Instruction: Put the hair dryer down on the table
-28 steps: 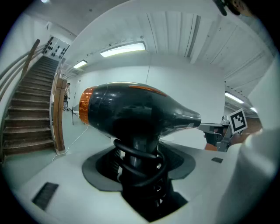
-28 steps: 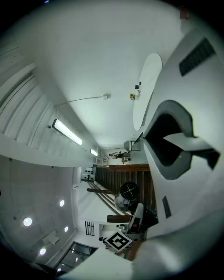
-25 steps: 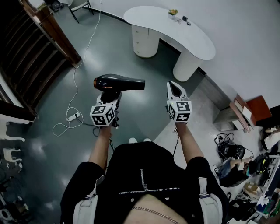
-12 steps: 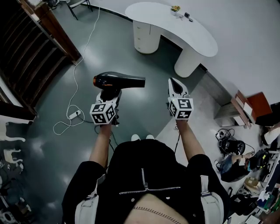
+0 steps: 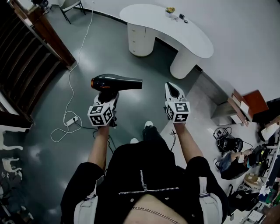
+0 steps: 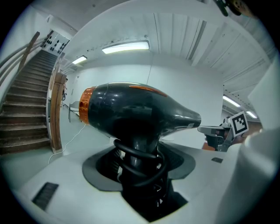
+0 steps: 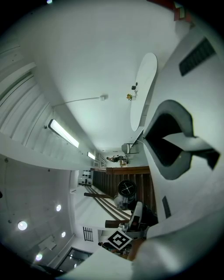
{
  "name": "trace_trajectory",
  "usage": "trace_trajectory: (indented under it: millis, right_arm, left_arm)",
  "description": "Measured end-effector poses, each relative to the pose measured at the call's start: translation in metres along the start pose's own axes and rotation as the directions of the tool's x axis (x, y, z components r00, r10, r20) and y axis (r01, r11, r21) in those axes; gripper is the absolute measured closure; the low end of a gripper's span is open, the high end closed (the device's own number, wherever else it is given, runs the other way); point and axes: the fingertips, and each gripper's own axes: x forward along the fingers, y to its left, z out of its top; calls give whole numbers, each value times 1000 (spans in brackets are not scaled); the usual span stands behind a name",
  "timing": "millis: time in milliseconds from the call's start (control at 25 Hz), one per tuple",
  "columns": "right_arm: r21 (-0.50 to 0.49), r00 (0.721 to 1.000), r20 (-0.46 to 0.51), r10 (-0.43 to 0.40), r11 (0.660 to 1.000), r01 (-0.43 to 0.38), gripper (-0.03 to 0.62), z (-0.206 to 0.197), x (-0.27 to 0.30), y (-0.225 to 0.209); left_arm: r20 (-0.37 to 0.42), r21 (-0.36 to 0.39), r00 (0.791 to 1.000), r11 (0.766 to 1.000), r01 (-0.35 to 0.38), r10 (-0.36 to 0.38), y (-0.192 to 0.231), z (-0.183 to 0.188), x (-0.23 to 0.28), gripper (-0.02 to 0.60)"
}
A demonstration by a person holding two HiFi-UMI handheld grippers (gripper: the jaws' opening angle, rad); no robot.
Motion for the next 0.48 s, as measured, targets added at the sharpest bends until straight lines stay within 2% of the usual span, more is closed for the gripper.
trace_trajectory:
  millis: [280, 480]
  right_arm:
    - [14, 1000, -14, 6, 1000, -6, 589, 0, 58, -26]
    - [30, 999, -27, 36, 999, -35, 589, 6, 122, -56]
  left_arm:
    - [-10, 12, 1000, 1000, 14, -14, 14, 21, 63, 313]
    - [-17, 9, 1000, 1000, -12, 13, 27, 41, 115, 313]
